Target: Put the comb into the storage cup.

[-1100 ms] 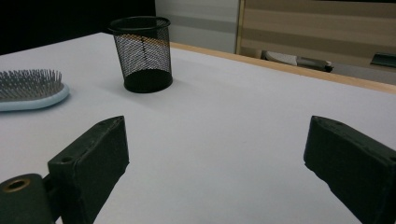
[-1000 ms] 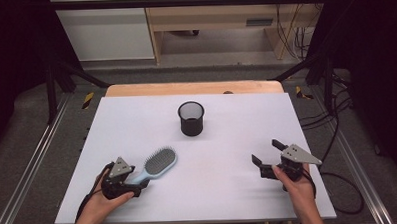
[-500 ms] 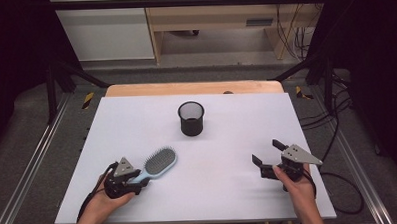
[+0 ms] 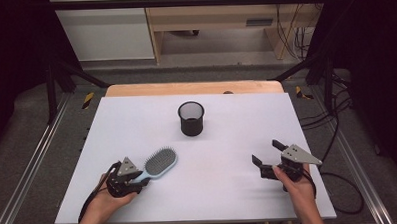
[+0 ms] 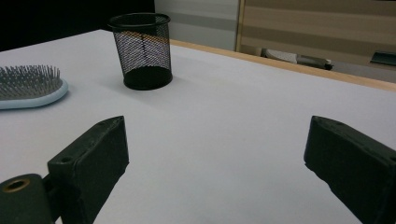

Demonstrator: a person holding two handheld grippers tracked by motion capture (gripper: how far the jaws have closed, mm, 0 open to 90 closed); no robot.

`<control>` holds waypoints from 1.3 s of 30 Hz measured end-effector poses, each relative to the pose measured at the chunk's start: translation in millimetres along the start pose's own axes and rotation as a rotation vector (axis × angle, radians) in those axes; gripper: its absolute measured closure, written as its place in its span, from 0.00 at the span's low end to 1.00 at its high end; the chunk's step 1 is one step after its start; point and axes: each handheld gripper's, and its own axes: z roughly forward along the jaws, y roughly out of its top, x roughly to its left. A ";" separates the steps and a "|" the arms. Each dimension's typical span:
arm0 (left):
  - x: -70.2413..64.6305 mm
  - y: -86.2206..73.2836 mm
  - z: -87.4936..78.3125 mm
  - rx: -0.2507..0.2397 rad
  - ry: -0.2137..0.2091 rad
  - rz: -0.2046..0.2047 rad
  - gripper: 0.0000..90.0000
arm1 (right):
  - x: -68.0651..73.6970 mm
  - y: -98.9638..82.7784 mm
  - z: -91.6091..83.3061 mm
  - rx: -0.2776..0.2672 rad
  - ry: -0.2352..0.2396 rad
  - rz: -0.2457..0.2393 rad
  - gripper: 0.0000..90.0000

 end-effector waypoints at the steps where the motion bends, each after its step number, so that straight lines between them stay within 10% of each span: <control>1: 0.0 0.0 0.0 0.000 0.000 0.000 0.68 | 0.0 0.0 0.0 0.000 0.000 0.000 0.07; 17: 0.5 1.4 -0.3 -0.016 -0.021 0.017 0.77 | 0.2 -0.1 -0.5 0.000 0.001 0.006 0.07; 39: 2.0 13.2 -17.7 -0.279 0.049 0.034 0.77 | 3.7 1.8 0.4 -0.012 0.008 0.030 0.07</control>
